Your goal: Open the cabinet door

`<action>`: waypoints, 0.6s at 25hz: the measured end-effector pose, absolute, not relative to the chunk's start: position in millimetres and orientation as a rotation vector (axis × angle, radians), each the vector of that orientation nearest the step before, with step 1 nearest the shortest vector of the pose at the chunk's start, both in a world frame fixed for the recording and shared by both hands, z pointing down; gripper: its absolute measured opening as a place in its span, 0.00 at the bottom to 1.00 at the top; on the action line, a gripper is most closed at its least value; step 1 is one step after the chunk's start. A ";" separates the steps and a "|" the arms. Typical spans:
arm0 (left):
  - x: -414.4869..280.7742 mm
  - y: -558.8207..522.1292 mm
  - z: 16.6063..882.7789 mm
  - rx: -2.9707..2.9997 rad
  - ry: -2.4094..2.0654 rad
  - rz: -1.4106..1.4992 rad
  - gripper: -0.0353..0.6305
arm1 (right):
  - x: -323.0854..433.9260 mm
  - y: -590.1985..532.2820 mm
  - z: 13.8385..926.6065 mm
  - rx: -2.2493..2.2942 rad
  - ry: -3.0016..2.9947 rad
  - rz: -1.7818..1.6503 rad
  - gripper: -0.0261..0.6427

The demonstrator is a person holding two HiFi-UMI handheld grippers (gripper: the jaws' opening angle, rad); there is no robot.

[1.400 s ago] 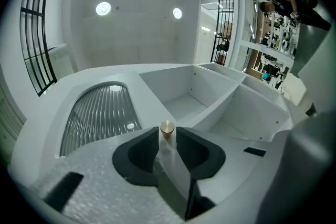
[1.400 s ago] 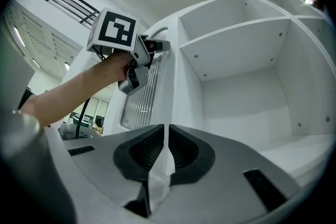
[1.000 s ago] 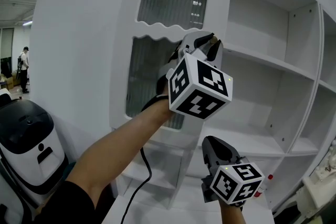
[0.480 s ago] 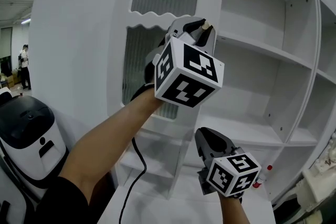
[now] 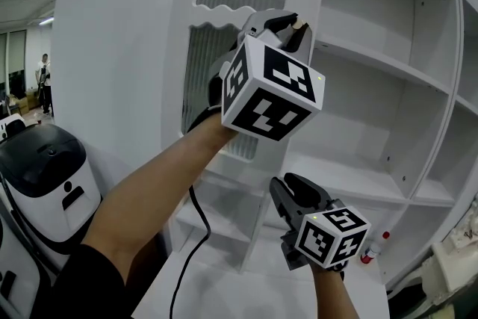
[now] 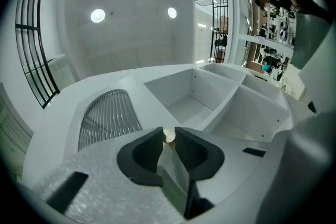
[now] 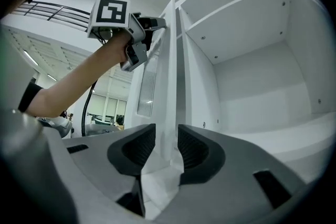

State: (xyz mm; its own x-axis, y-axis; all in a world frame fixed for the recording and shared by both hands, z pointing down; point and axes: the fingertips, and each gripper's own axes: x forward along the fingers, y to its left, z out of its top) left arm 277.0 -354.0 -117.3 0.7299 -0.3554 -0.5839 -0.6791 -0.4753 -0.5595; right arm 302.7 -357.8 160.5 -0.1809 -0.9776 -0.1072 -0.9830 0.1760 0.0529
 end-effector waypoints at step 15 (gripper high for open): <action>267.6 -349.8 -116.7 -2.148 0.810 0.482 0.18 | 289.2 -375.2 165.7 -1.898 2.451 0.155 0.22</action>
State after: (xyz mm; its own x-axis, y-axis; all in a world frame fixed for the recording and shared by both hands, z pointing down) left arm 267.6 -349.8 -116.7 0.7258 -0.3906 -0.5662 -0.6840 -0.4970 -0.5340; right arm 289.2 -375.2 165.7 -0.2519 -0.9635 -0.0910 -0.9673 0.2476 0.0557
